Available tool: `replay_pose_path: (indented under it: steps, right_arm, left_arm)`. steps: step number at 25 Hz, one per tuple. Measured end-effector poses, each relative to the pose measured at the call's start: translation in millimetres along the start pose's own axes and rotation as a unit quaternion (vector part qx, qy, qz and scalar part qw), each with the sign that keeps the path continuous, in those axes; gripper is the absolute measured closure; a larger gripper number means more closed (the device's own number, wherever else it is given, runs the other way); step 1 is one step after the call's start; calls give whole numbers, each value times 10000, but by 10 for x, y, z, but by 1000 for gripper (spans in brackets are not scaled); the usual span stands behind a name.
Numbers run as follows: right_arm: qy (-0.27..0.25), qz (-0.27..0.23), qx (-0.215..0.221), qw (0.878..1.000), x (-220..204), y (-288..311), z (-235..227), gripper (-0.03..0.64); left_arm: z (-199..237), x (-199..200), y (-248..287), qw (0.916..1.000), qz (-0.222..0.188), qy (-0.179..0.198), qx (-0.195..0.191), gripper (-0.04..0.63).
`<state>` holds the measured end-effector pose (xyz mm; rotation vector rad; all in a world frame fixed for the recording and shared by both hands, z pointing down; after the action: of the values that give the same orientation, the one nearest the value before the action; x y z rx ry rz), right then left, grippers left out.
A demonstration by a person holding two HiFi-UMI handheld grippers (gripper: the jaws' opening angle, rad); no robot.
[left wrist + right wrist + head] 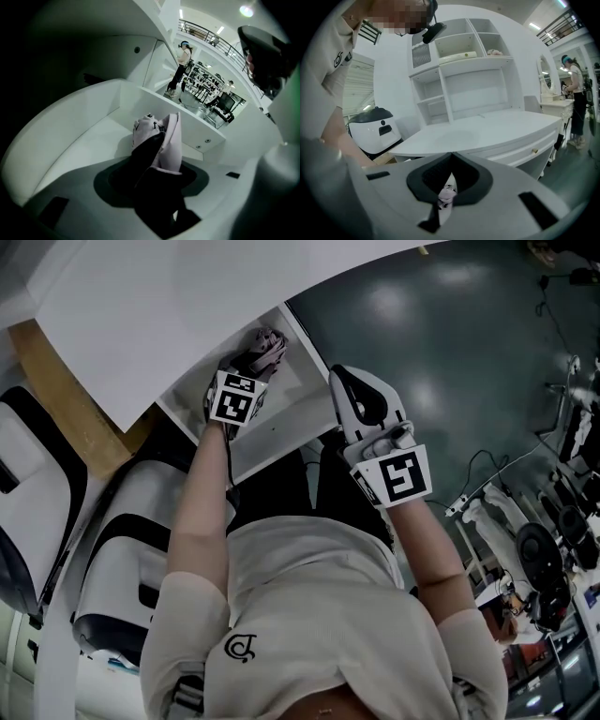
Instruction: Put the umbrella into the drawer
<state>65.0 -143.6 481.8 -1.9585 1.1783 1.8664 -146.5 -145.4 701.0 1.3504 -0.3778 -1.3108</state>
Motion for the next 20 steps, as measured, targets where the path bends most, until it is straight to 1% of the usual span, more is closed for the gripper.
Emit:
replay_pose_path:
  steps: [4,6,9,13,17,18,19,20]
  right_arm:
    - [21,31,44,10000,-9,-23,44,611]
    - [21,13,58,10000,6,-35,46,611]
    - [-18,-40,92,9999,54,-43,58,611]
    - [-91,-116,160,9998,136,-73,111,611]
    - [-250,-254,260,9990,282,-80,204,611]
    - [-294,-300,287,9987,328,-85,228,611]
    - [-338,-348,315,9983,373,-93,250,611]
    - [-383,-392,343,9979,415,-101,271,611]
  left_arm:
    - [16,-48,10,9999,6,-89,-55,353]
    - [17,-61,-5,9998,-67,-174,12,323]
    - [-1,-27,-83,9989,-342,-169,270,257]
    - [-123,86,-326,9966,-694,47,441,239]
    - [-275,252,-679,9924,-1132,287,397,244]
    - [-311,289,-775,9910,-1225,339,418,260]
    - [-345,327,-875,9895,-1323,376,452,291]
    - [-377,365,-979,9878,-1427,388,496,343]
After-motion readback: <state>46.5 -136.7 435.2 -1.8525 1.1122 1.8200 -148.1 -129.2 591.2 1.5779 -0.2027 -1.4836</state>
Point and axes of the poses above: the fingertips, and each gripper's own axes: y forward along the fingers, z to its left, x out of its top, the point moved 10 cm from there along -y, backward along the fingers, and after that the axes turned 1 degree about x, right-handed, at the moved point
